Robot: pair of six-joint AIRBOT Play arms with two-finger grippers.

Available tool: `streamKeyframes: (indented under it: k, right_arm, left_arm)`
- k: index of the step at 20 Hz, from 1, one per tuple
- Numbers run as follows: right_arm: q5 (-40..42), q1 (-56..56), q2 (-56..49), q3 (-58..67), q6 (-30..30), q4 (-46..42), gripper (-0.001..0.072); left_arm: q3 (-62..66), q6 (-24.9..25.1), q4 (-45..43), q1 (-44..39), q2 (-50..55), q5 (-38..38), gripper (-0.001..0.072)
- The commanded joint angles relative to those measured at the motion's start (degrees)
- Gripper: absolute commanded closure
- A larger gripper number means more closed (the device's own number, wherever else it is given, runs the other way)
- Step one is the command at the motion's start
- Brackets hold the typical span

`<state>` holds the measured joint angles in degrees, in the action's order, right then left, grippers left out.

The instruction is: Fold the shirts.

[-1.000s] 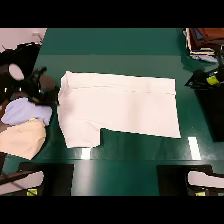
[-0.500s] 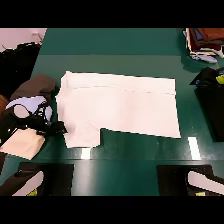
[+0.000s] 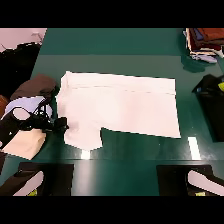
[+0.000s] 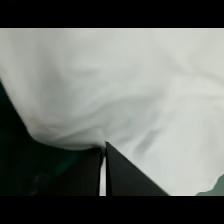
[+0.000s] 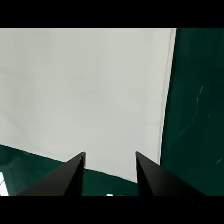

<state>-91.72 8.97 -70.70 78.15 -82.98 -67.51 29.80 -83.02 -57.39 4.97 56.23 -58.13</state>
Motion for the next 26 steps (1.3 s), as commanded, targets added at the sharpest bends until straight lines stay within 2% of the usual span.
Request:
streamKeyframes:
  k: [1, 2, 3, 4, 8, 10, 15, 16, 18, 20, 22, 26]
  right_arm:
    - [1.11, 5.51, 4.74, -12.85, -0.02, -0.26, 0.0338]
    - [1.68, 7.63, 6.21, -17.97, 0.0, -0.24, 0.0312]
    - [2.21, 9.94, 7.39, -23.54, 0.15, -0.22, 0.0197]
    - [2.95, 11.8, 8.09, -28.5, 0.17, -0.2, 0.0179]
    - [11.32, 14.67, 8.48, -43.93, 0.17, 0.5, 0.021]
    - [15.63, 13.11, 8.5, -47.19, 0.17, 1.68, 0.0286]
    - [21.97, 6.12, 8.5, -48.48, 0.15, 3.48, 0.0287]
    - [22.51, 5.09, 8.5, -48.46, 0.15, 3.43, 0.0305]
    - [22.77, 3.63, 8.52, -48.22, 0.24, 2.78, 0.067]
    - [21.22, 3.45, 8.55, -46.62, 2.36, 2.78, 0.0695]
    - [17.79, 3.72, 8.55, -43.39, 2.56, 2.36, 0.0696]
    - [9.86, 3.69, 13.0, -37.83, 2.51, -4.48, 0.0696]
  left_arm:
    - [3.5, 1.05, 1.22, 0.04, -0.11, -2.91, 0.0685]
    - [4.81, 1.29, 1.27, 0.04, -0.11, -3.65, 0.0685]
    - [5.88, 1.62, 1.29, 0.04, -0.11, -4.13, 0.0685]
    - [6.88, 1.64, 1.31, 0.04, -0.11, -4.15, 0.0685]
    - [9.44, 2.08, 1.27, 0.0, -0.11, -4.02, 0.0685]
    - [9.55, 2.05, 1.27, 0.0, -0.11, -3.85, 0.0685]
    - [9.55, 2.05, 1.27, 0.0, -0.11, -3.91, 0.0684]
    - [9.55, 2.05, 1.27, 0.0, -0.11, -4.0, 0.0685]
    - [9.6, 2.03, 0.66, 0.0, -0.24, -4.94, 0.0685]
    - [9.86, 1.9, -1.84, 0.0, -2.47, -6.88, 0.0686]
    - [9.84, -1.01, -6.71, 0.0, -7.8, -8.76, 0.0686]
    - [9.84, -4.26, -10.05, 0.0, -19.08, -19.12, 0.0686]
